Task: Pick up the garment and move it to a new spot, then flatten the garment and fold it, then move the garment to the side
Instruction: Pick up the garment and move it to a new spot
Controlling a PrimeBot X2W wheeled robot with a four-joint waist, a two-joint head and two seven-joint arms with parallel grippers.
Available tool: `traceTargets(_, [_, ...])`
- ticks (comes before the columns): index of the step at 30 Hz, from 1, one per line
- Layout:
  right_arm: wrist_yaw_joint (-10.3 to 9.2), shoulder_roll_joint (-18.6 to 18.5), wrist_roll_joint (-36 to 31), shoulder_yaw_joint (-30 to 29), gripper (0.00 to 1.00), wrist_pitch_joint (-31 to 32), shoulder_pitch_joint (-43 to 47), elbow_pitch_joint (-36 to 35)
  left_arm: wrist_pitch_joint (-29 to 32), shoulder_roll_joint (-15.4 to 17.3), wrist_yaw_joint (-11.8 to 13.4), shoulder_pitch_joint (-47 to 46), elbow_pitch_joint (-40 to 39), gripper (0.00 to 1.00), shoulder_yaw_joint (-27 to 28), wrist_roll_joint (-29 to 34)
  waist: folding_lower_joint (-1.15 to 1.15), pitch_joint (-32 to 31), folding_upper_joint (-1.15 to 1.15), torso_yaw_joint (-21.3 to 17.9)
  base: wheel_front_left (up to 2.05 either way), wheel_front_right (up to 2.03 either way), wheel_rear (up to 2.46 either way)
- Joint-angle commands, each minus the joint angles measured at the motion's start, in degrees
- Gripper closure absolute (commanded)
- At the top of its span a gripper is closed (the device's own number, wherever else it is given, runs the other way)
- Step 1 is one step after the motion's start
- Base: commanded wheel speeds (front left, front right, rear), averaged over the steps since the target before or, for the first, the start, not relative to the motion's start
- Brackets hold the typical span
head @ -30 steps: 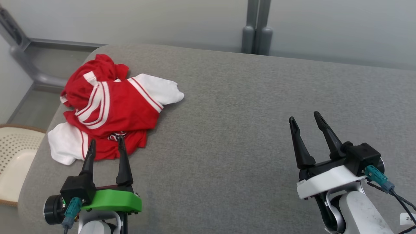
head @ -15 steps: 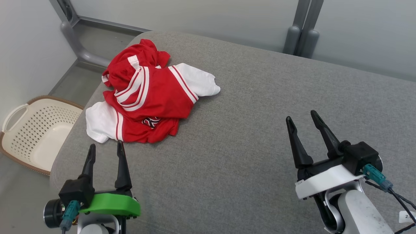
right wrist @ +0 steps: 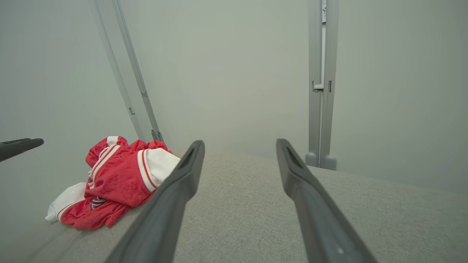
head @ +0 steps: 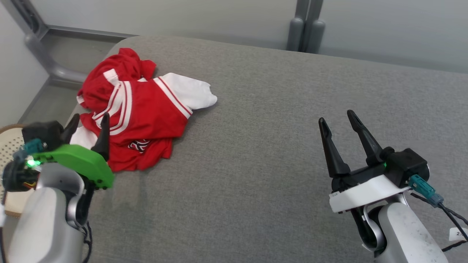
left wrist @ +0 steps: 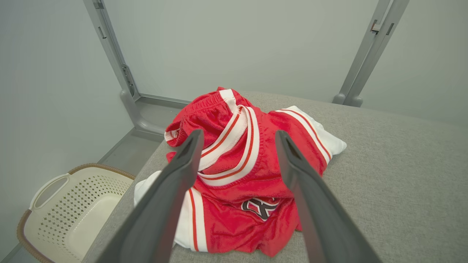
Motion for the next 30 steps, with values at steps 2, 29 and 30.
traceTargets(2, [0.02,-0.1,0.1,0.3,0.00,-0.2,-1.4,-0.8,5.3,1.8,-0.8,-3.2,2.9,0.00,0.3,-2.8,0.00,2.4,0.00,-4.8,0.00,0.00,0.00])
traceTargets(29, [0.02,-0.2,1.2,0.9,0.00,-0.2,-4.2,-1.6,21.5,15.9,-2.0,-15.1,23.2,1.00,-6.1,-22.3,0.00,6.6,0.00,-17.9,0.00,0.00,0.00])
traceTargets(30, [0.02,-0.1,1.1,0.8,0.00,-0.2,-4.0,-1.5,21.4,16.2,-2.0,-15.0,23.0,1.00,-6.7,-22.7,0.00,6.5,0.00,-17.8,0.00,0.00,0.00])
